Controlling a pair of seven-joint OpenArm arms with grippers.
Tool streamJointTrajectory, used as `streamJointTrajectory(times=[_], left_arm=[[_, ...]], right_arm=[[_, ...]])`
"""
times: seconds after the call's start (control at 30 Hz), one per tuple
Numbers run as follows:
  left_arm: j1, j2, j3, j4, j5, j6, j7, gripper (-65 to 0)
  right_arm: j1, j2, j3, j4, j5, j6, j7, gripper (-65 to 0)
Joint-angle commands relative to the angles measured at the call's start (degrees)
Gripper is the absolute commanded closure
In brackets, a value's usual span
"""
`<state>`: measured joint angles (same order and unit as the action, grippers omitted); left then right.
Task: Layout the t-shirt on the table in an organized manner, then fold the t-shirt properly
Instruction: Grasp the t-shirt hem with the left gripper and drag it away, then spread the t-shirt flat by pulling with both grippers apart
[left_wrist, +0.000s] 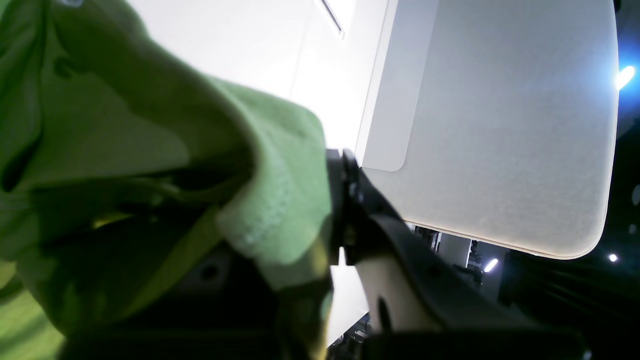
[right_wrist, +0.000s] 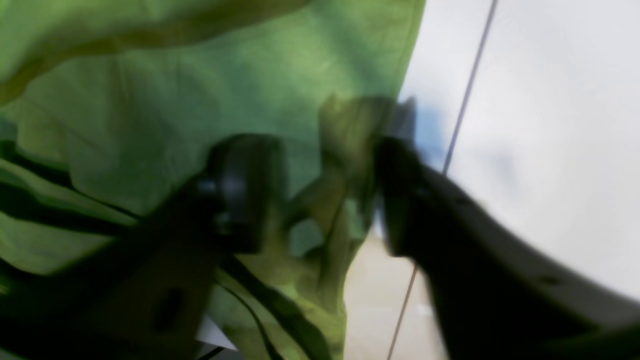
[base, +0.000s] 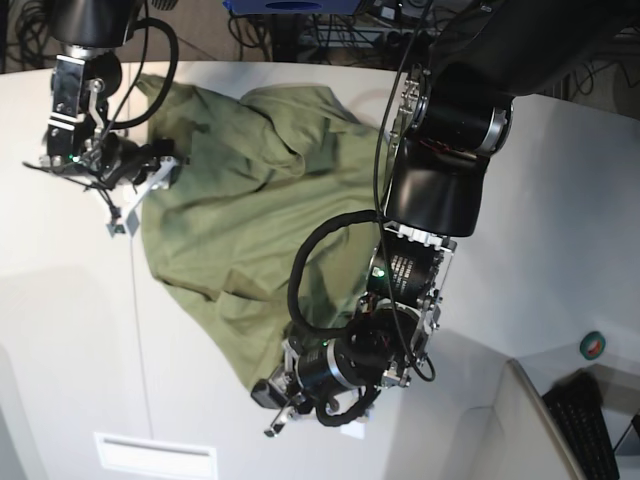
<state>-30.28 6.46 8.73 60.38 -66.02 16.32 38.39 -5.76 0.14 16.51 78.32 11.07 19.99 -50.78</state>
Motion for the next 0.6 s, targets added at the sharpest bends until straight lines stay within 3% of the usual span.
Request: streamJointTrajectory(times=[0.0,0.07,0.2,0.3,0.4,0.57], left_arm=[[-2.02,0.53,-0.07,1.20,-0.84,-0.98,-0.19,0.0],[-2.02,0.53,-0.42,1.29,-0.84,-0.98,-0.19,0.0],[-2.38,0.53,-0.51,1.29,-0.84,-0.98,-0.19,0.0],[-4.66,0.53,-0.07,0.06,-0.49,-1.06,-0.28,0.0],[-9.50,0.71,-0.07,-3.63,-0.57,-1.24,-0.46,0.0],[-21.45,1.76,-0.51,-12.34,-0.57,-1.42,-0.63,0.0]], right_arm=[[-0.17,-0.01,-0.12,0.14,0.14,0.19,-1.30,-15.9],[0.26,0.25,0.23,0.40,0.14,0.19,-1.30,0.0],[1.41,2.10,0.85,4.36,-0.04,-0.43,-2.27,0.0],[3.52,5.26,-0.73,7.35,-0.04,-3.50,-4.29,0.0],[7.56,10.89,-2.58,8.93,-0.04,-5.26,-6.40,0.0],[18.11,20.91,-2.84,12.09,-0.04,-5.35,-11.76,0.0]])
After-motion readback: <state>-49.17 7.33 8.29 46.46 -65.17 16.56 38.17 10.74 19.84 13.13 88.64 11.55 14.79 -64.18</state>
